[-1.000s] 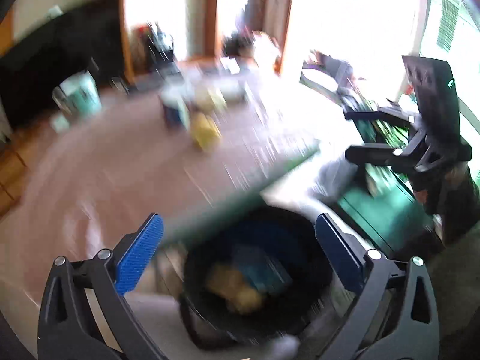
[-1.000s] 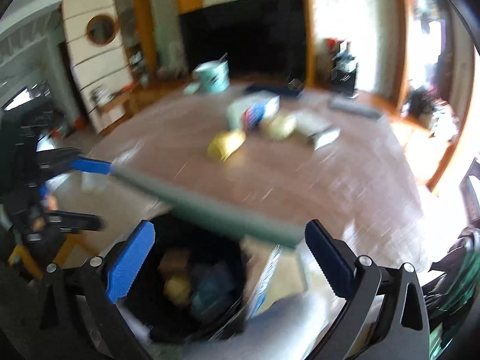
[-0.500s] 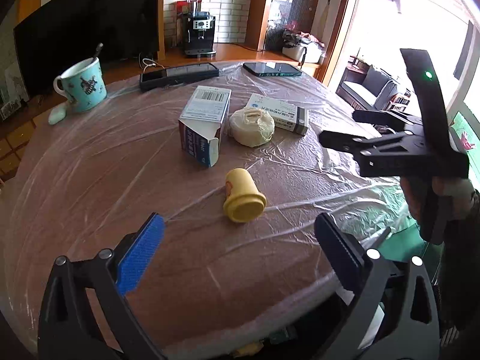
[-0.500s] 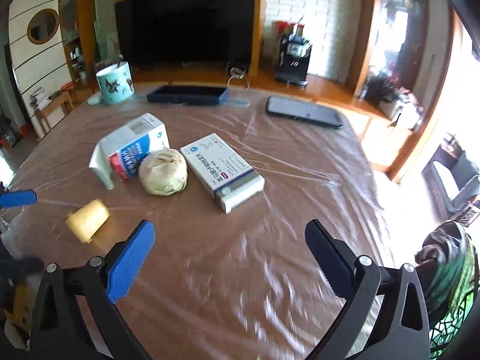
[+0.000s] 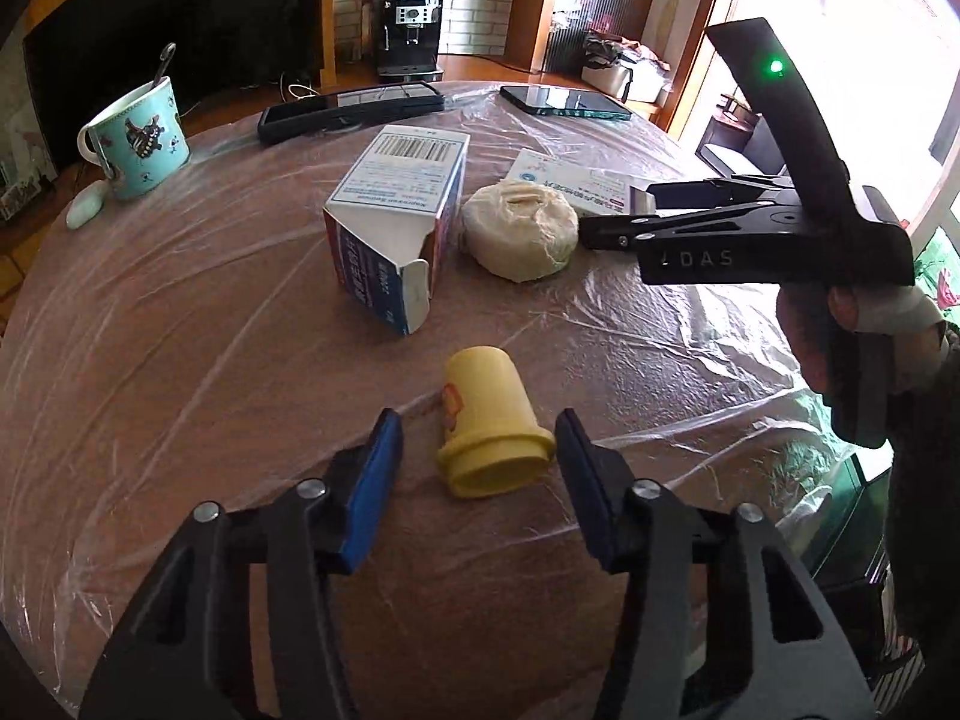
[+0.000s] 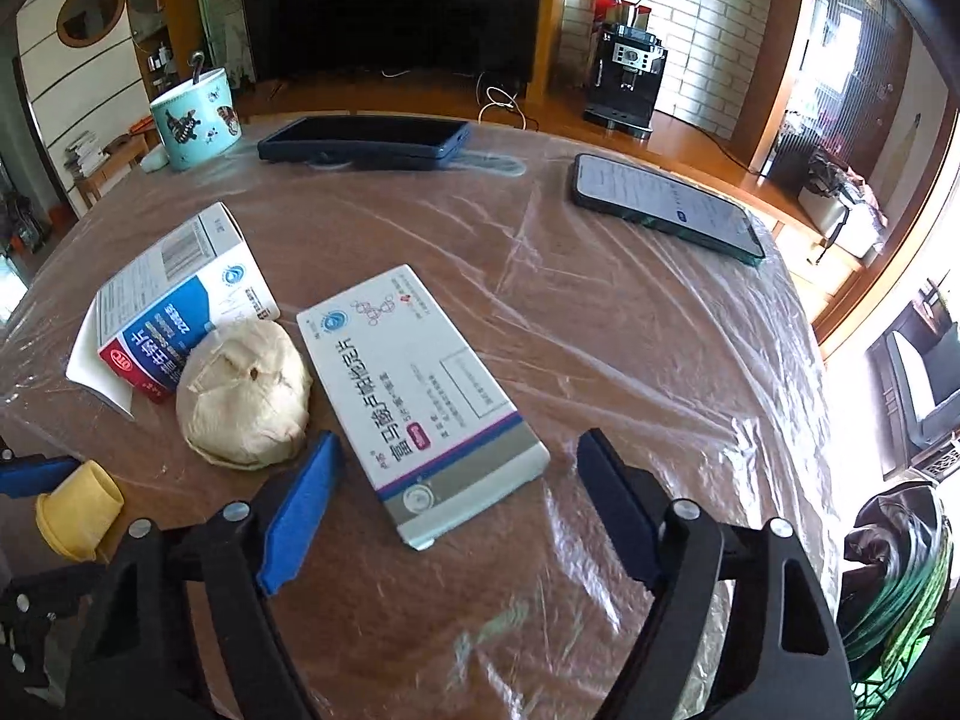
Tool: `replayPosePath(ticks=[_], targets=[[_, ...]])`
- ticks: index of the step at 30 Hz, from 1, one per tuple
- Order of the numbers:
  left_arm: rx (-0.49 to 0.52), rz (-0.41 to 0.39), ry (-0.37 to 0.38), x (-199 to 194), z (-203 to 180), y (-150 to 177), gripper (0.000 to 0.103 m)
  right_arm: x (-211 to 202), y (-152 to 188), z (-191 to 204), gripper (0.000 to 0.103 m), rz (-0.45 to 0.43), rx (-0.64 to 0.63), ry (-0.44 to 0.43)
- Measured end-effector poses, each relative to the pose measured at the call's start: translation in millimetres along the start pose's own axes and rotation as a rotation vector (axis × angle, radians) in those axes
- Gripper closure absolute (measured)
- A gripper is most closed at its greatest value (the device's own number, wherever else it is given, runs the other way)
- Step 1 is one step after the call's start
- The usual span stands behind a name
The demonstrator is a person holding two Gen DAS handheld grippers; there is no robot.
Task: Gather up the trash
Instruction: 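Grasp the yellow cup with the left tool while the right tool grasps the white medicine box, then lift the yellow cup and medicine box and carry them over the black bin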
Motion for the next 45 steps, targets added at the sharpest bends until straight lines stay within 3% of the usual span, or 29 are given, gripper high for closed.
replayPosePath(ticks=[2,8,23,25,28,45], targets=[[0.002,-0.001,0.000,2,1,-3,0.063,0,-2,3,0.036,-0.006,-0.001,-0.014],[0.008,-0.009,0.007,4,4,-6,0.064,-2,-4,12,0.050,-0.013,-0.016,-0.028],[0.008,-0.015,-0.001,4,5,-6,0.064,10,-20,12,0.044,-0.017,-0.015,-0.014],[0.008,-0.016,-0.001,3,5,-6,0.064,11,-23,14,0.053,-0.017,-0.012,-0.028],[0.010,-0.020,-0.003,3,5,-6,0.064,10,-23,15,0.053,-0.021,-0.010,-0.018],[-0.032,-0.053,0.024,-15,15,-8,0.064,-46,10,16,0.053,-0.116,0.178,-0.140]])
Point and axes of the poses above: each gripper's, at about its wrist camera, not at the fingertips, and x roughly the way its jaws point, z to its left, y to its underside, the point moved 8 cm from there along x, roughly the way its jaws point, and after that the axes turned 10 degrees about -x, right-handed, at the moved point
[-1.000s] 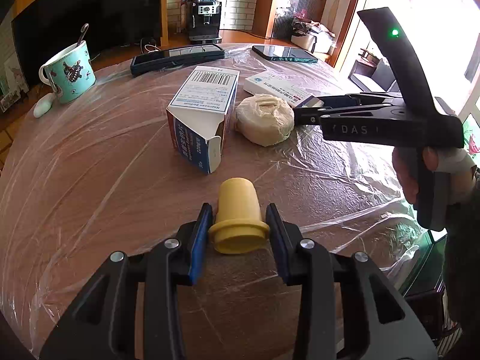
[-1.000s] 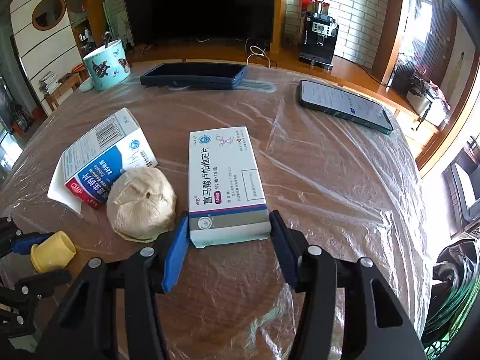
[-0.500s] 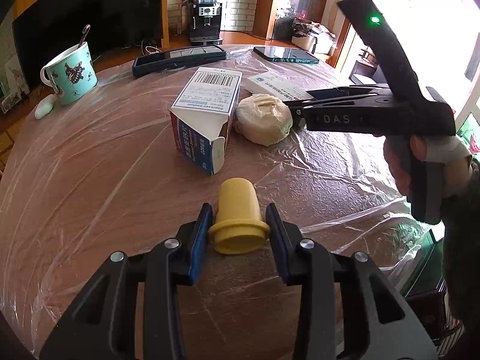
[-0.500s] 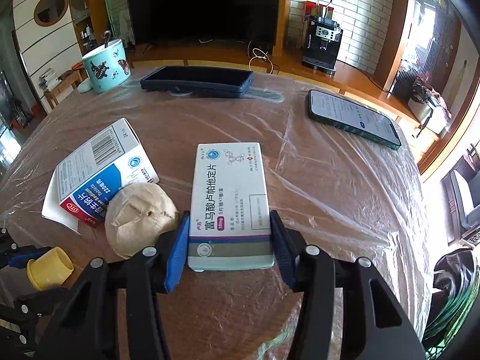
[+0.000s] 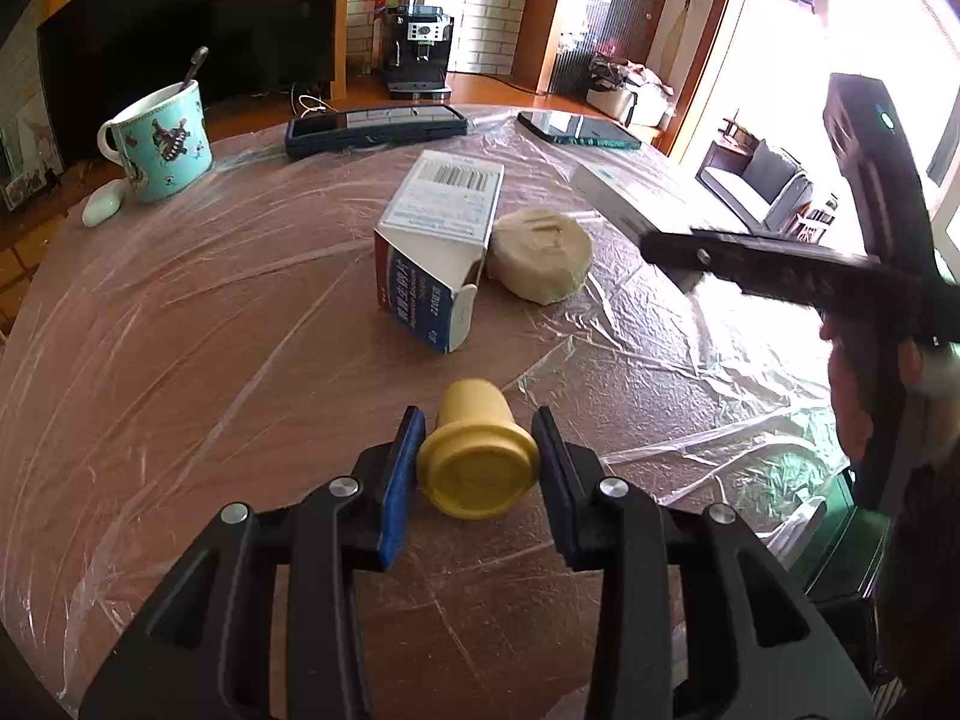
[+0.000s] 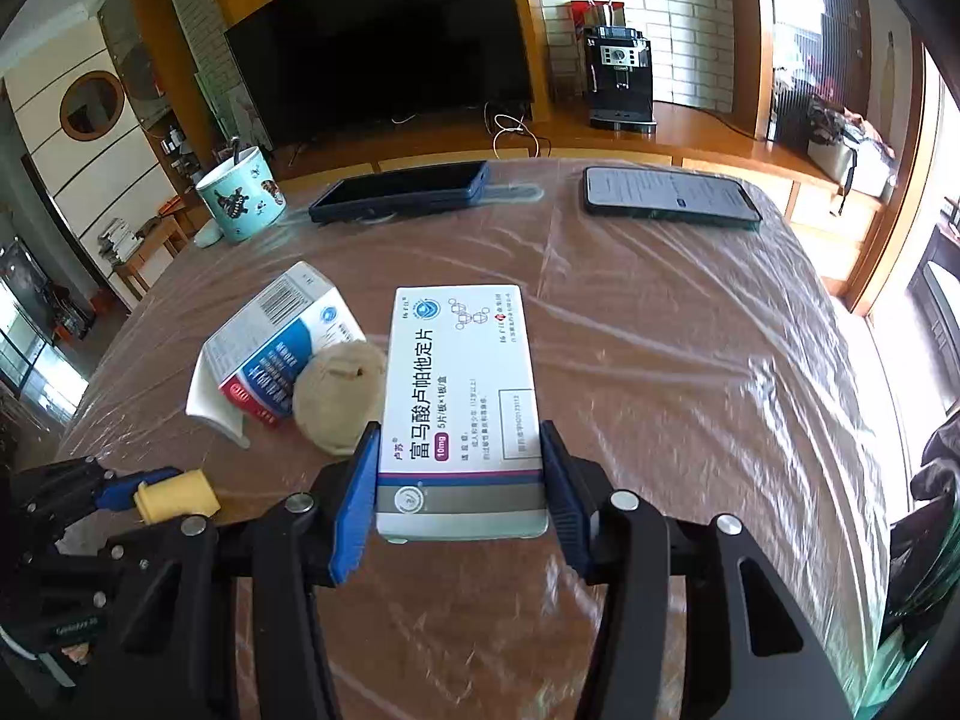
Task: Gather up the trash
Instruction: 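Lift the yellow cup and medicine box and carry them over the black bin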
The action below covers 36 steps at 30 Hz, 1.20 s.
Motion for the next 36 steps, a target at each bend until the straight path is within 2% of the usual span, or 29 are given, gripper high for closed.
replayPosePath(ticks=[23,36], targets=[[-0.012,-0.042,0.004,-28,4,6,0.064,-49,42,58,0.053,-0.025,-0.043,-0.094],[-0.007,-0.062,0.057,-68,3,16,0.064,-81,58,90,0.053,-0.041,-0.100,-0.153]])
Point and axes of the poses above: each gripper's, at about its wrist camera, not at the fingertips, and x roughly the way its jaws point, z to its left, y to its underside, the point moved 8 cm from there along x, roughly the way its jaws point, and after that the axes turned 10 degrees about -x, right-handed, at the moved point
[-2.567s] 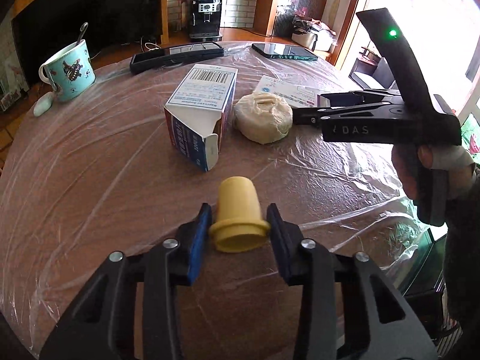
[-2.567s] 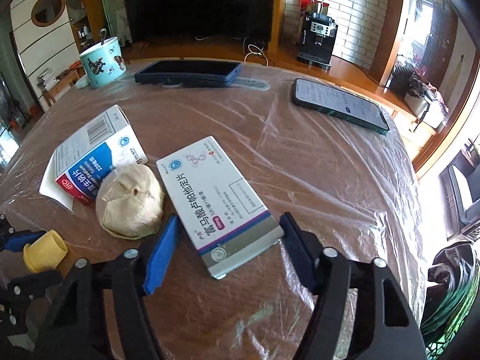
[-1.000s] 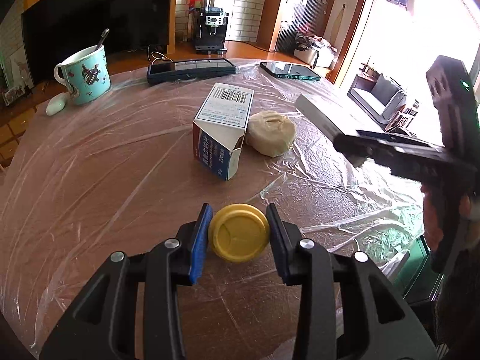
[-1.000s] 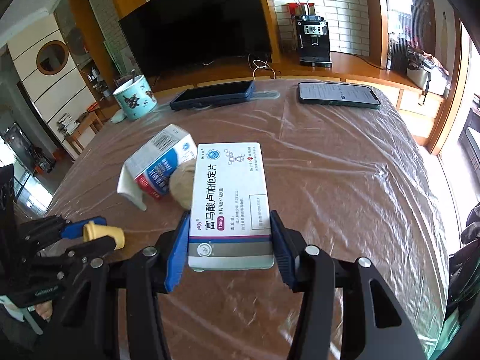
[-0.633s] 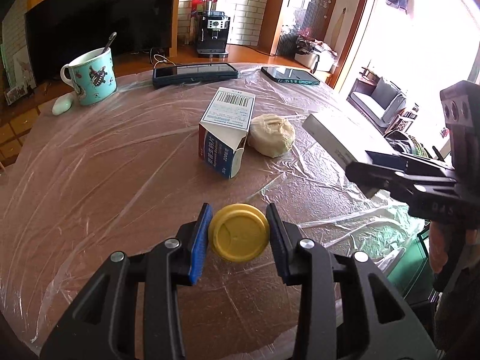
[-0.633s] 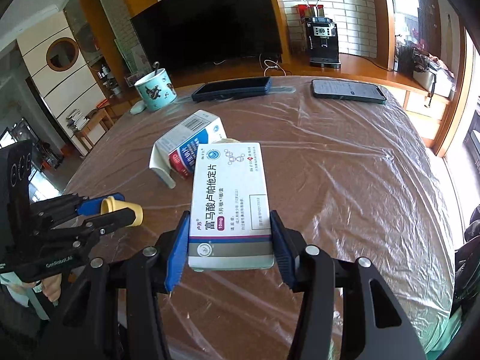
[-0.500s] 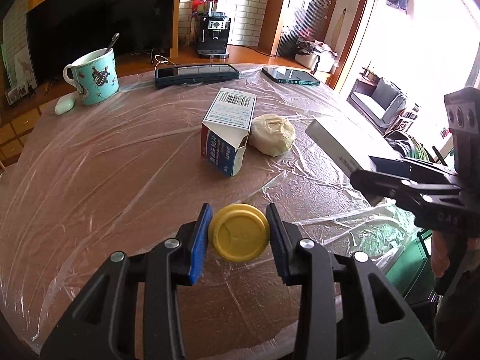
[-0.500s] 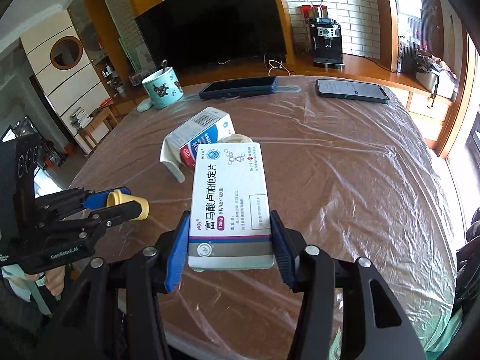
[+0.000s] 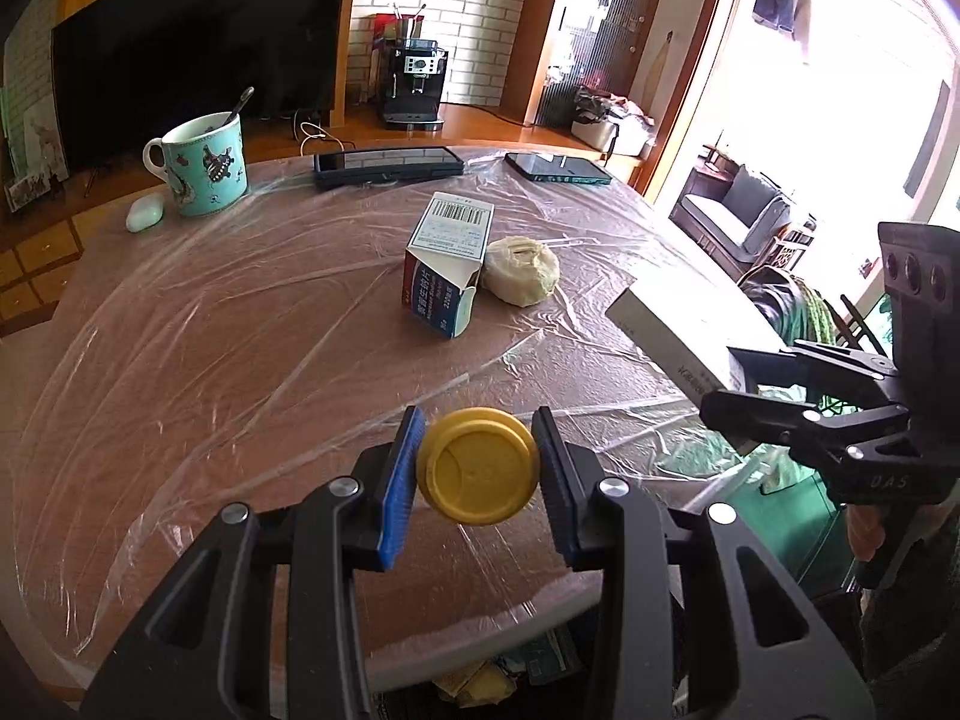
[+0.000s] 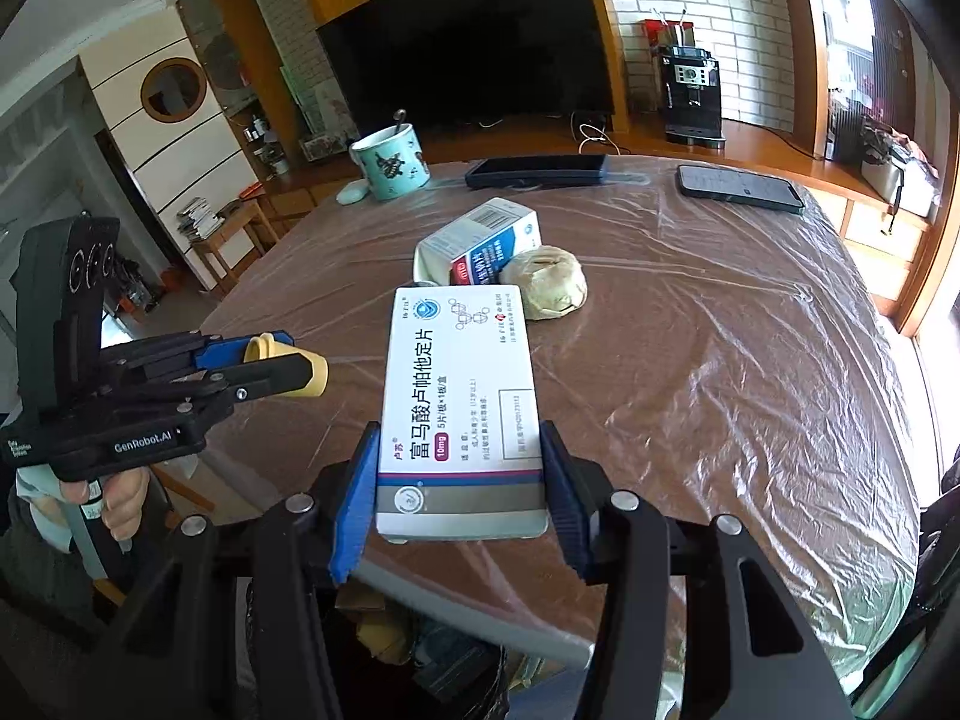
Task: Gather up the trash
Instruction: 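Lift the yellow cup and medicine box and carry them over the black bin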
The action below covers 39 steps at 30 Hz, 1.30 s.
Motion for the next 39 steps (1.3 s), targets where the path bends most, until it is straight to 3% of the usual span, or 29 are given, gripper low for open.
replayPosePath(ticks=[17,39], targets=[[0.041,0.019,0.032,-37,-8,34,0.064,-23,36,46,0.053,0.032,-0.044,-0.070],[0.111,0.135,0.052,-45,-17,100,0.064,-34,92,85,0.053,0.143,-0.091,-0.115]])
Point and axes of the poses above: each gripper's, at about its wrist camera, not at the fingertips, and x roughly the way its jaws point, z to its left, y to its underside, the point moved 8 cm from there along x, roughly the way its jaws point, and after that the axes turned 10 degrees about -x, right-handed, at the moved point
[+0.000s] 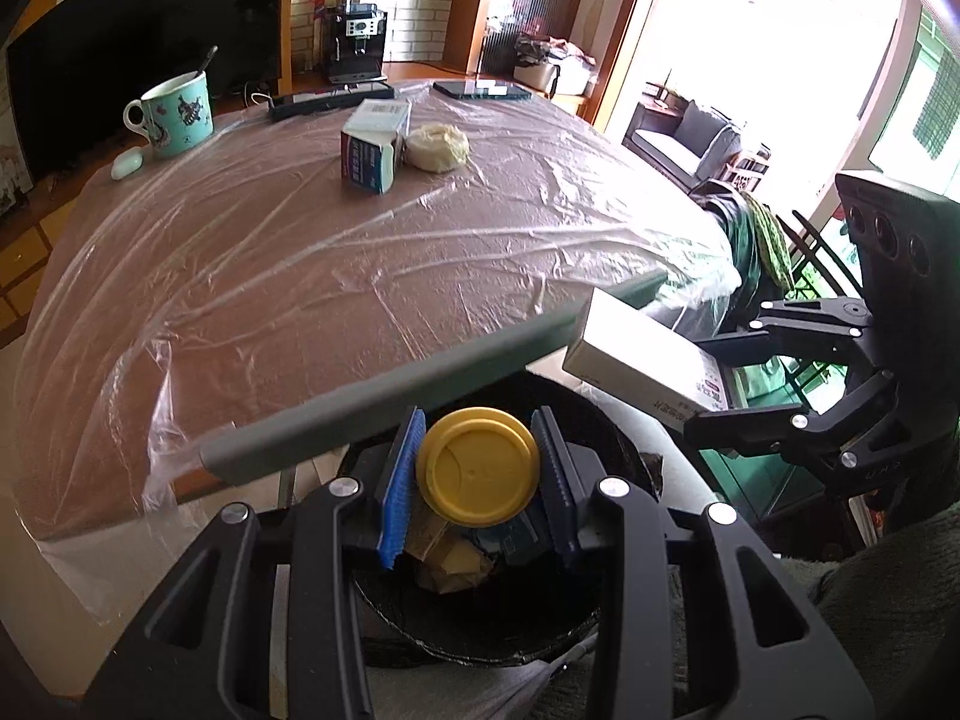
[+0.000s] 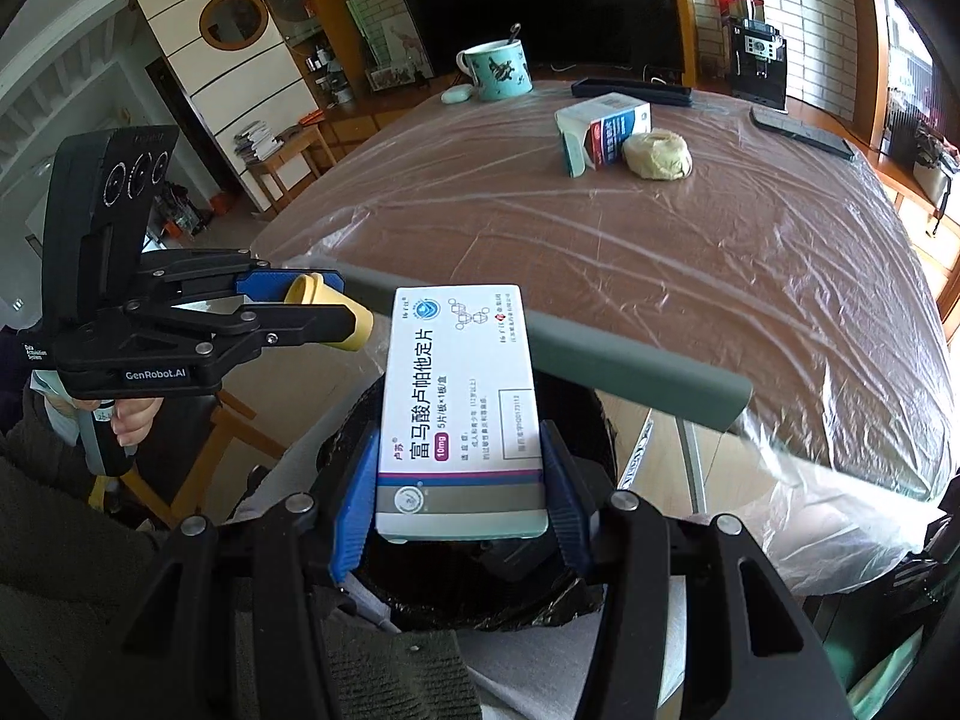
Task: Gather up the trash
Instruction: 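Lift the yellow cup and medicine box and carry them over the black bin, then open the left tool to drop the yellow cup while the right tool releases the medicine box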
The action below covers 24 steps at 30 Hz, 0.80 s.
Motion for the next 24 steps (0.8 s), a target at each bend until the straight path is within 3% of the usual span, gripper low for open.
replayPosePath(ticks=[24], targets=[[0.014,0.141,-0.069,53,12,48,0.064,55,41,-2,0.053,0.157,-0.020,0.018]])
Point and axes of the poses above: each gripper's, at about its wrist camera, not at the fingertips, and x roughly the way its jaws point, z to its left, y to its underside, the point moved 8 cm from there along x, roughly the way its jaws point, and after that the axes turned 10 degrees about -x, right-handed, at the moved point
